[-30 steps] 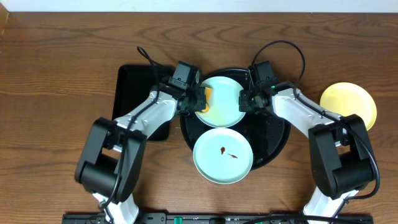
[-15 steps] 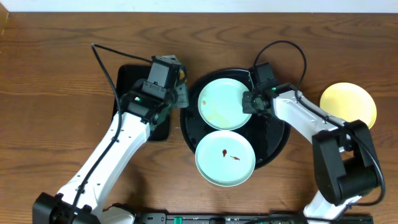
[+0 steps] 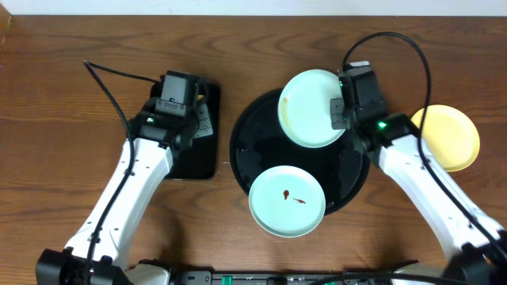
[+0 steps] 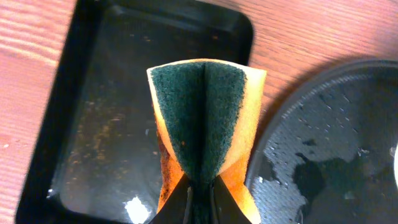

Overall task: Clean dirty plates on tray and stack at the side
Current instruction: 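Lift the pale blue plate off the tray rightward with the right gripper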

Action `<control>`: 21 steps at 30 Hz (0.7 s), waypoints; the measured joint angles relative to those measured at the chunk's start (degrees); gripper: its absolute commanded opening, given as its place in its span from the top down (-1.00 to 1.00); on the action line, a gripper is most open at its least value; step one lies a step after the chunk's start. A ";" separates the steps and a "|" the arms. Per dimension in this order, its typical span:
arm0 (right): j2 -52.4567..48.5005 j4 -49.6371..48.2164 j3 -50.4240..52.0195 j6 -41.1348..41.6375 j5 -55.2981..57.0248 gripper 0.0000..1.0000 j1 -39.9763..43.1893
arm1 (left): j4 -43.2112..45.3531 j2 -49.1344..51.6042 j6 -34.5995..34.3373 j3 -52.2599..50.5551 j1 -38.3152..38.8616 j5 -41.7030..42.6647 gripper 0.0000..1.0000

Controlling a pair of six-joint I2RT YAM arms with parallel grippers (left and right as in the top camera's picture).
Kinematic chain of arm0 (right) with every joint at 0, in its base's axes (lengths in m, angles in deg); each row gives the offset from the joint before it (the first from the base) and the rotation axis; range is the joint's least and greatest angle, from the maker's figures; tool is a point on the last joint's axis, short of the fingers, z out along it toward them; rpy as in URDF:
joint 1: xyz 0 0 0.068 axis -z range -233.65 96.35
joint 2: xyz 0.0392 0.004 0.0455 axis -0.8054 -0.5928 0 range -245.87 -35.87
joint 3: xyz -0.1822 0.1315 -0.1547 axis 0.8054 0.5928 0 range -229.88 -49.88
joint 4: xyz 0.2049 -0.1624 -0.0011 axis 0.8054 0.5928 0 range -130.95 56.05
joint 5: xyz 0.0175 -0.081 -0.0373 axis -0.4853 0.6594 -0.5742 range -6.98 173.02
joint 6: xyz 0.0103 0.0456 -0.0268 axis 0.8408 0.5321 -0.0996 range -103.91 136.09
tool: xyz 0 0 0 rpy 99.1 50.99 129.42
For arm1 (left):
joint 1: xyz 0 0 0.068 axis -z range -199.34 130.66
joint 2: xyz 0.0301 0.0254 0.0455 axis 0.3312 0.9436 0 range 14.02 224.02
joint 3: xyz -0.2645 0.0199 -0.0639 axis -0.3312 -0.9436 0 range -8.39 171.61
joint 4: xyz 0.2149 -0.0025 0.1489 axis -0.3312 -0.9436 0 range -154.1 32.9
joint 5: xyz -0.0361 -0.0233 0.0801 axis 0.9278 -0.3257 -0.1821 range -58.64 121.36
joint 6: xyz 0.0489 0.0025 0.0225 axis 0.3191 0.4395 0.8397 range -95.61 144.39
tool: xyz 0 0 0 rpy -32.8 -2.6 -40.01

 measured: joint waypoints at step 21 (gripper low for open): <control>5.73 -2.01 0.00 -18.21 31.91 0.98 -10.51 | -0.13 0.00 -0.04 0.00 -7.41 0.00 0.85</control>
